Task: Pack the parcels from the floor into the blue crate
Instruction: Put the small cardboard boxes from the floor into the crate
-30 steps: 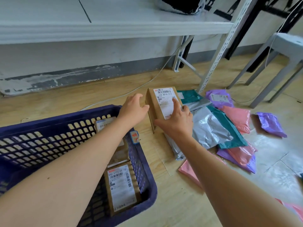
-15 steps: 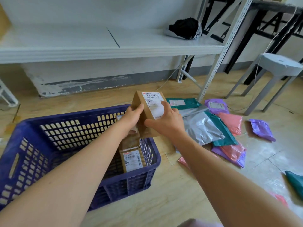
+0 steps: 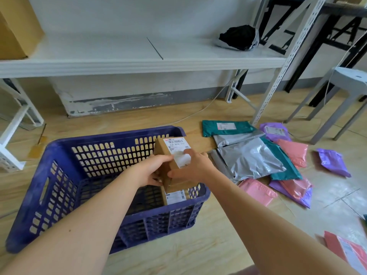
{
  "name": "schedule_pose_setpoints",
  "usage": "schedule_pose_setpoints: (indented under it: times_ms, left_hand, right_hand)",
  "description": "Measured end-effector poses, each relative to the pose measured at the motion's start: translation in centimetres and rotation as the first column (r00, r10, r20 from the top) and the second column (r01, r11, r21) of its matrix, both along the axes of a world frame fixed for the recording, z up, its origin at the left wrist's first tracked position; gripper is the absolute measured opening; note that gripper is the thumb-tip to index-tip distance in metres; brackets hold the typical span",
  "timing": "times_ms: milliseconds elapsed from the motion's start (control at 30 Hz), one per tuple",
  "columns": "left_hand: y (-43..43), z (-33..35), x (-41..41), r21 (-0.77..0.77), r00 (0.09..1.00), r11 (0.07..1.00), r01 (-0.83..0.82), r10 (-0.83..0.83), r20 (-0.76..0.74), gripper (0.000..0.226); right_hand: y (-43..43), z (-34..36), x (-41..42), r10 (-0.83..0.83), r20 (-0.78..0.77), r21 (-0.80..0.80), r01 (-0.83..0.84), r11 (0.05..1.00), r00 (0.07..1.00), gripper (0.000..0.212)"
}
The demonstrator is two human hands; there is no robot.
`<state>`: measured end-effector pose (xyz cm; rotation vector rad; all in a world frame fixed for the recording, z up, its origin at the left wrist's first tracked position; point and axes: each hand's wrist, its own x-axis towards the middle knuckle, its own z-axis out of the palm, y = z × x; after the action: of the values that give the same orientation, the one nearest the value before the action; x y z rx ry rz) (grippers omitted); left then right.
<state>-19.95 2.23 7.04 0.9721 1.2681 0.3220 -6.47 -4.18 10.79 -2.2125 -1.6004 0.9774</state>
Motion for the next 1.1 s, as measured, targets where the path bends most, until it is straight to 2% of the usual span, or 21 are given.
schedule_pose_setpoints:
  times_ms: [133,333,467,600,700,867,1100]
  left_hand:
    - [0.9,-1.1,-0.5,-0.045,1.0,0.999,0.023,-0.023,-0.003,0.047]
    - [1.1,-2.4,0.4,-0.116,0.999,0.992,0.043,-0.045,-0.016,0.035]
    - [1.2,-3.1,0.7,-0.118,0.997,0.991,0.061,-0.066,-0.035,0.033]
    - [1.6,-3.2,-0.1,-0.13,0.997,0.989,0.067,-0.07,-0.016,0.033]
    - [1.9,-3.1,-0.8,-0.112,0.991,0.988,0.111,-0.119,-0.065,0.036]
    - [1.9,-3.7,-1.6,-0.105,0.976,0.984,0.146,-0.161,-0.149,0.045]
    - [1.6,-3.7,-1.0,-0.118,0.961,0.97,0.213,-0.229,-0.154,0.047]
  right_hand:
    - [0.5,-1.4,0.0,-0.015,-0.028,-0.035,0.014,0.999,0.999,0.085]
    - [1.6,-3.6,-0.1,0.045,0.043,-0.129,-0.039,0.991,0.998,0.076]
    - [1.7,-3.7,0.2,0.02,0.062,-0.112,-0.013,0.994,0.998,0.066]
    - [2.0,-3.8,0.9,0.019,0.147,-0.062,-0.01,0.998,0.989,0.059]
    - [2.3,-3.6,1.2,0.024,0.192,-0.04,-0.017,0.999,0.981,0.053]
    - [2.4,-3.8,0.7,0.097,0.261,-0.083,-0.078,0.993,0.96,0.039]
    - [2.7,-4.6,0.4,0.148,0.347,-0.137,-0.106,0.985,0.926,0.035]
